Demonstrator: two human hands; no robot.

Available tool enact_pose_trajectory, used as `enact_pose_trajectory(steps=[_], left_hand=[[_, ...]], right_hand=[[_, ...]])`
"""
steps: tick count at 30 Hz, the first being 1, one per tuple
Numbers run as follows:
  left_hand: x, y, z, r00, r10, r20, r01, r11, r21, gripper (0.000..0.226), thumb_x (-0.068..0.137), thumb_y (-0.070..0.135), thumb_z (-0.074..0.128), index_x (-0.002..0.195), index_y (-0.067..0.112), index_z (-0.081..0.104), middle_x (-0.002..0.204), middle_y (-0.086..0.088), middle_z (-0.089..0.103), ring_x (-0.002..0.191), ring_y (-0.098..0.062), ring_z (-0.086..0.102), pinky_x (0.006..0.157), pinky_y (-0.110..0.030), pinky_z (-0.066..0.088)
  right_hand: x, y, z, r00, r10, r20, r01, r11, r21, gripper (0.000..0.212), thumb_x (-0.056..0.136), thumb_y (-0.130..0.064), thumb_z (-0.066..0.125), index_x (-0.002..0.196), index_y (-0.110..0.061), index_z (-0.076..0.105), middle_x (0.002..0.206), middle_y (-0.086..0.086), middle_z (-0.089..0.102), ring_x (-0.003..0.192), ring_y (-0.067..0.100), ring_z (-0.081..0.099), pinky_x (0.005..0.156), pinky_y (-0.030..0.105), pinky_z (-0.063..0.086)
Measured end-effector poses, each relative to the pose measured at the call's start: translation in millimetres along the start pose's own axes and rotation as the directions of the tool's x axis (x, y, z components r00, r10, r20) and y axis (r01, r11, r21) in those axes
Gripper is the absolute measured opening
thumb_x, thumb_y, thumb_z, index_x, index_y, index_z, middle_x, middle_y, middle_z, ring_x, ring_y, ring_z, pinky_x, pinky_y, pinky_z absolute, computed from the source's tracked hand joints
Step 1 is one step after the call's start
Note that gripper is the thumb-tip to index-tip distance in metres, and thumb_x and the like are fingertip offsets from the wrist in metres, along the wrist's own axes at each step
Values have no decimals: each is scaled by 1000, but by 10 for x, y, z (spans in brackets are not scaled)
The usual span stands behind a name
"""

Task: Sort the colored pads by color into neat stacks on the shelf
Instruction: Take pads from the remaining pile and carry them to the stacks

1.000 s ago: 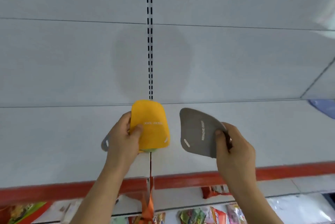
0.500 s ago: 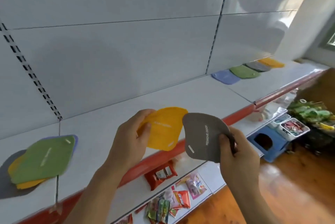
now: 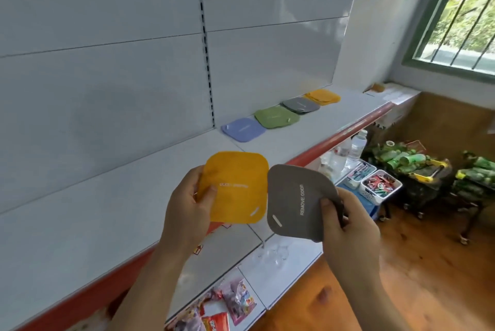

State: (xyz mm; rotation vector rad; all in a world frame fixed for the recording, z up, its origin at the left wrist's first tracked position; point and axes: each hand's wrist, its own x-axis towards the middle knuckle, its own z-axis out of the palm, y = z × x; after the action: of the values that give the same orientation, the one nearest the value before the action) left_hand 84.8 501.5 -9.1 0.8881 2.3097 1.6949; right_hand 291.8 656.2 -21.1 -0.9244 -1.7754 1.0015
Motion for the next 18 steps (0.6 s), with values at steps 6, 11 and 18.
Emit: enact_pose_trajectory(steps=[6,11,18], left_hand=[[545,196,924,998,-43,36,44,998,-46,26,106,24,59,131,33,61,122,8,69,110,-15,66,88,-35,54],[1209,205,1601,997,-74,8,74,989,-130,28,105,21,59,130,35,62,121,10,69,111,-15,65,91,-39,54],[2124,256,2334,988,-151,-32,138,959,-248,33,102,26,66,134,30,64,126,9,73,116,-20,67,105,-56,53]], right_hand=[[783,472,-328,997,59,-49,-60,998,-5,28,102,-17,58,112,-42,65,97,-24,70,92,-6,62,65,10,45],[1516,852,-387,997,58,-50,-61,996,-61,25,103,-19,57,115,-40,64,103,-27,67,96,-3,62,71,24,52],[2691,1151,-355,998,9,-54,-16,991,-131,20,102,-20,56,111,-36,65,95,-27,66,87,3,63,67,41,58]])
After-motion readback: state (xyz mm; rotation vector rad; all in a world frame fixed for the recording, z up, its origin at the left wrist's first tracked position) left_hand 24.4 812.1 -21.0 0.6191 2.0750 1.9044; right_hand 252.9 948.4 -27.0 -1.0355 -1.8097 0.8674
